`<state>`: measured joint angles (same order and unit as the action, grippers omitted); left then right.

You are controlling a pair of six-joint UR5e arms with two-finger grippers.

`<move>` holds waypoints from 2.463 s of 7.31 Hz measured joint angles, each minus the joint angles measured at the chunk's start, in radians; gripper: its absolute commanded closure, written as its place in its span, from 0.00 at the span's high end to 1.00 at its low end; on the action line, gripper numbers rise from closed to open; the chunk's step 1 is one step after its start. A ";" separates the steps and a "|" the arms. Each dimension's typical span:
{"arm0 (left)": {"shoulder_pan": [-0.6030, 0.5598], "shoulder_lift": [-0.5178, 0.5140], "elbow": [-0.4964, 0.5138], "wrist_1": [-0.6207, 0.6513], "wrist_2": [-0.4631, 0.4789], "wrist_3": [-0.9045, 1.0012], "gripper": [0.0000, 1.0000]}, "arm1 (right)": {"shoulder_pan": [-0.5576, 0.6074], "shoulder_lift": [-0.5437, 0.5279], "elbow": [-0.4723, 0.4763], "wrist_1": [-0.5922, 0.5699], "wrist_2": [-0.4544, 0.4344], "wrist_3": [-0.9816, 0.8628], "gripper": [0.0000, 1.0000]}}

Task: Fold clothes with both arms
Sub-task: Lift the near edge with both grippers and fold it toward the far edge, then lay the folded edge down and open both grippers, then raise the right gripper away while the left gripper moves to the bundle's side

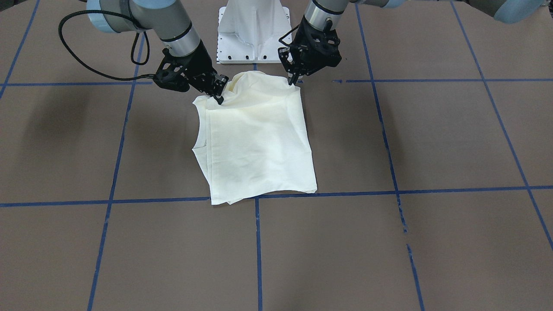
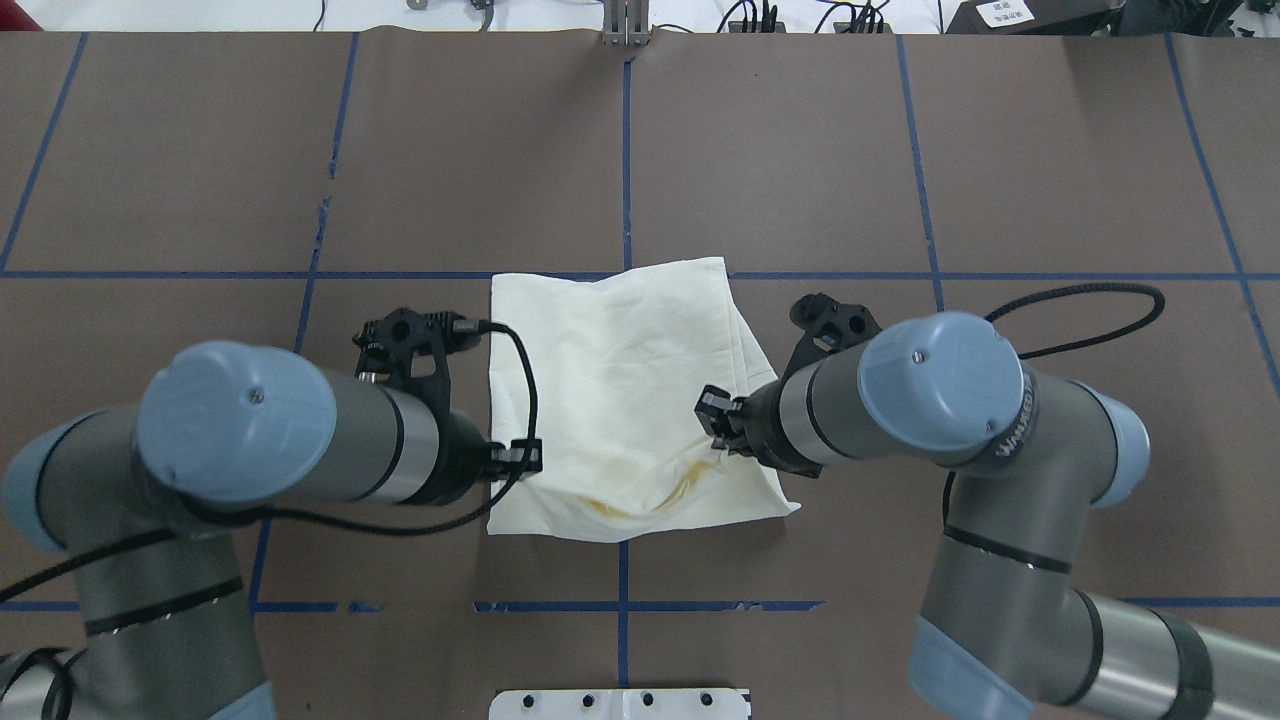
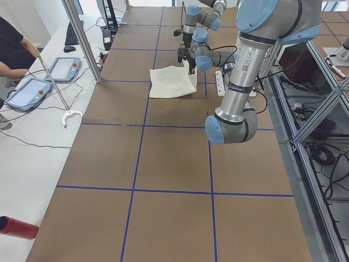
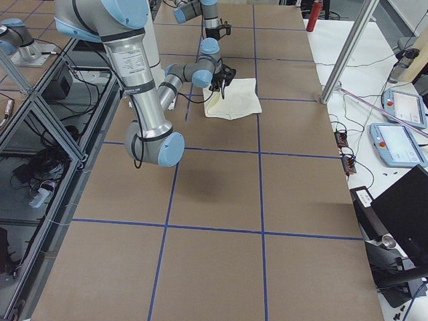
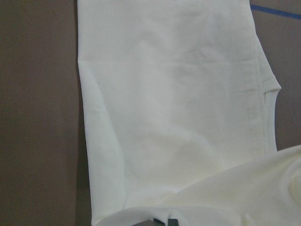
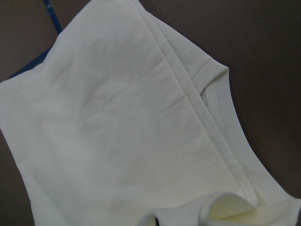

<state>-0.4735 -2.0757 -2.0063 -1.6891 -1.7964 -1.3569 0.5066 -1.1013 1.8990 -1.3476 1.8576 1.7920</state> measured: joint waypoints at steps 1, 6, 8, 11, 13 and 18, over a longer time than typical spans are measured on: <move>-0.042 -0.033 0.065 -0.024 -0.002 0.017 0.00 | 0.041 0.049 -0.081 0.002 0.016 -0.002 0.00; -0.150 -0.139 0.327 -0.177 -0.009 0.038 0.00 | 0.143 0.207 -0.418 0.104 0.045 -0.004 0.00; -0.162 -0.161 0.407 -0.240 -0.005 0.033 0.00 | 0.149 0.258 -0.512 0.114 0.046 -0.006 1.00; -0.211 -0.200 0.542 -0.293 0.005 0.016 1.00 | 0.196 0.259 -0.555 0.114 0.068 -0.044 1.00; -0.222 -0.213 0.604 -0.346 0.034 0.041 1.00 | 0.250 0.256 -0.560 0.114 0.123 -0.079 1.00; -0.244 -0.057 0.557 -0.669 -0.085 0.040 1.00 | 0.382 0.186 -0.505 0.101 0.244 -0.279 1.00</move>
<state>-0.7172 -2.1330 -1.4489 -2.3580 -1.8817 -1.3171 0.8883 -0.9150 1.3938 -1.2462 2.1015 1.5134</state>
